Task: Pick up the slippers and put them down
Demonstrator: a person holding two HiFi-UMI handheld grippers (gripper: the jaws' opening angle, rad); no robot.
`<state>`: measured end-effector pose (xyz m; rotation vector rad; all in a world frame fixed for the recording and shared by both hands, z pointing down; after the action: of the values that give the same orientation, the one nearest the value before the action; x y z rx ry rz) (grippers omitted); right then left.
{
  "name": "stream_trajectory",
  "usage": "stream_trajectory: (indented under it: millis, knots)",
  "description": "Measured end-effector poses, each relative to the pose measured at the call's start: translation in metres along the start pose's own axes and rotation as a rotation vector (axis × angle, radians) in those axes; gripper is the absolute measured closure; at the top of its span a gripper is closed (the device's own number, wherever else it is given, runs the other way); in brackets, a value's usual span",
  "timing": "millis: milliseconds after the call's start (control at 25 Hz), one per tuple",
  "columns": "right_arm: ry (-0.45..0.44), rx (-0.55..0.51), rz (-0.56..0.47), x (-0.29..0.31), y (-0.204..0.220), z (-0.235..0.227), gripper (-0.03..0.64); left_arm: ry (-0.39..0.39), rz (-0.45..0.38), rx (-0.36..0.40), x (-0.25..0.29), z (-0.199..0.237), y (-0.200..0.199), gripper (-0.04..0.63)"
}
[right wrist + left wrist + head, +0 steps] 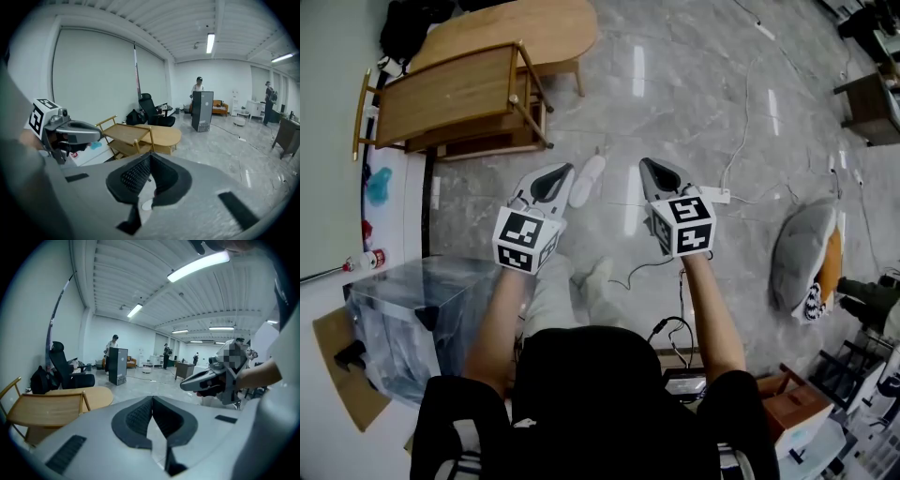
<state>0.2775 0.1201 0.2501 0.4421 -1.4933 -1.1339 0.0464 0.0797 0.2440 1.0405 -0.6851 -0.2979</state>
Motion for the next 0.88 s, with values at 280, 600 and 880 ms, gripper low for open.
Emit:
stream_trajectory:
  millis: [280, 600, 880]
  knots:
    - [0.033, -0.026, -0.114, -0.042, -0.044, 0.001, 0.618, -0.024, -0.097, 0.040, -0.030, -0.032, -0.043, 0.589]
    - [0.027, -0.092, -0.244, -0.091, -0.090, 0.019, 0.618, -0.056, -0.190, 0.065, -0.068, -0.065, -0.077, 0.589]
    - [0.046, -0.159, -0.302, -0.120, -0.119, 0.038, 0.618, -0.050, -0.252, 0.122, -0.102, -0.088, -0.098, 0.588]
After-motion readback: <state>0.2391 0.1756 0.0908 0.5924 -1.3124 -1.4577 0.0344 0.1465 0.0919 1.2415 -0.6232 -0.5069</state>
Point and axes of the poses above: the fingertips, and each gripper's own axes: x forward along the fingers, z to its left, y out of its underside, the point moved 10 cm from there along -x, backward along the fingers, and after that the axes turned 14 degrees about -x, right-handed, at the moved point
